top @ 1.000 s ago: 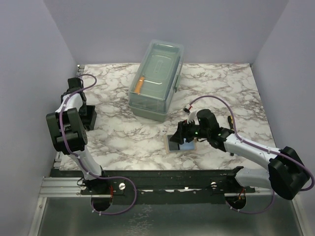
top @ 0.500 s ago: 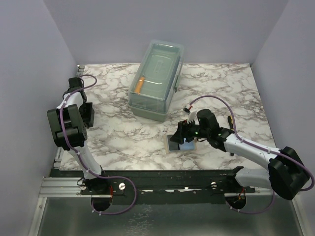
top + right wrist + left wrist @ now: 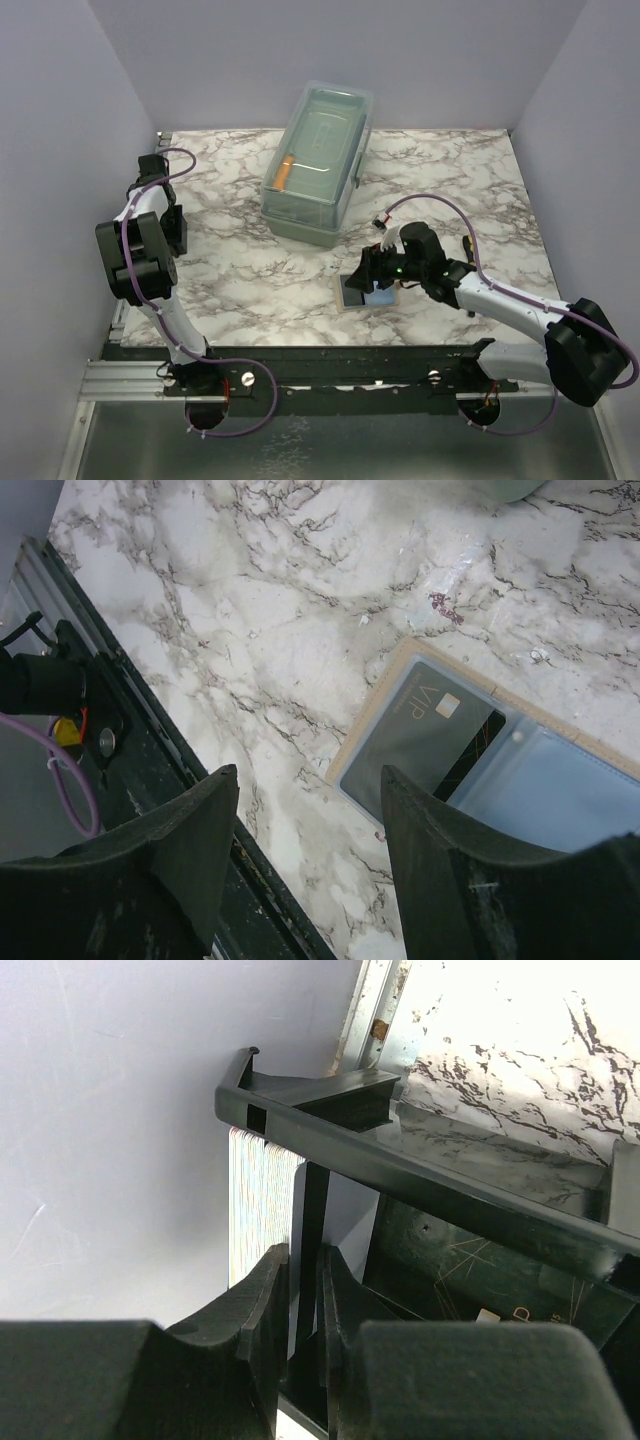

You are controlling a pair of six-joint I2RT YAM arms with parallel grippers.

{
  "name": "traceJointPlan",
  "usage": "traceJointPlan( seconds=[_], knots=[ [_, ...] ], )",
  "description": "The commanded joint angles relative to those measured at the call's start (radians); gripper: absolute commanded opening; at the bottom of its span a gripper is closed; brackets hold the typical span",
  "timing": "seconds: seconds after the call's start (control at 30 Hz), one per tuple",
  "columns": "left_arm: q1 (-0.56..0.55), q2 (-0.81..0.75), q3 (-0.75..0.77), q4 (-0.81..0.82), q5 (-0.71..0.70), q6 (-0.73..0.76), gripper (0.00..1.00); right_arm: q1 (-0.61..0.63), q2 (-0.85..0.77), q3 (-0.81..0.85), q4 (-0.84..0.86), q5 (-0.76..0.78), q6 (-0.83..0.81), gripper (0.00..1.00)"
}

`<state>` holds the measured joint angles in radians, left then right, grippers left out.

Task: Put the credit cards into the card holder
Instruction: Move the storage box to the center of the board.

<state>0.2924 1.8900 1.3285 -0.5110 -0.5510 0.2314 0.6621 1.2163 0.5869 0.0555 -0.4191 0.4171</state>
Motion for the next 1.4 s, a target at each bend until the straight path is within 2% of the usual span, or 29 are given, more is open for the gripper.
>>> traceJointPlan(
  seconds=[0.0,0.43,0.63,1.03,1.37],
  knots=[
    [0.008,-0.022,0.009,0.002,-0.01,-0.003,0.17,0.007,-0.011,-0.009,-0.016,0.017,-0.013,0.63],
    [0.009,-0.085,-0.049,-0.022,0.087,-0.085,0.0,0.007,0.001,-0.009,-0.008,0.014,-0.01,0.63],
    [0.009,-0.107,-0.048,-0.05,0.12,-0.116,0.0,0.007,0.004,-0.01,-0.007,0.013,-0.009,0.63],
    [0.008,-0.113,0.025,-0.162,0.343,-0.261,0.0,0.006,0.021,-0.009,0.003,0.007,-0.009,0.63],
    [-0.013,-0.114,0.03,-0.184,0.449,-0.335,0.0,0.006,0.03,-0.007,0.009,0.001,-0.007,0.63]
  ],
)
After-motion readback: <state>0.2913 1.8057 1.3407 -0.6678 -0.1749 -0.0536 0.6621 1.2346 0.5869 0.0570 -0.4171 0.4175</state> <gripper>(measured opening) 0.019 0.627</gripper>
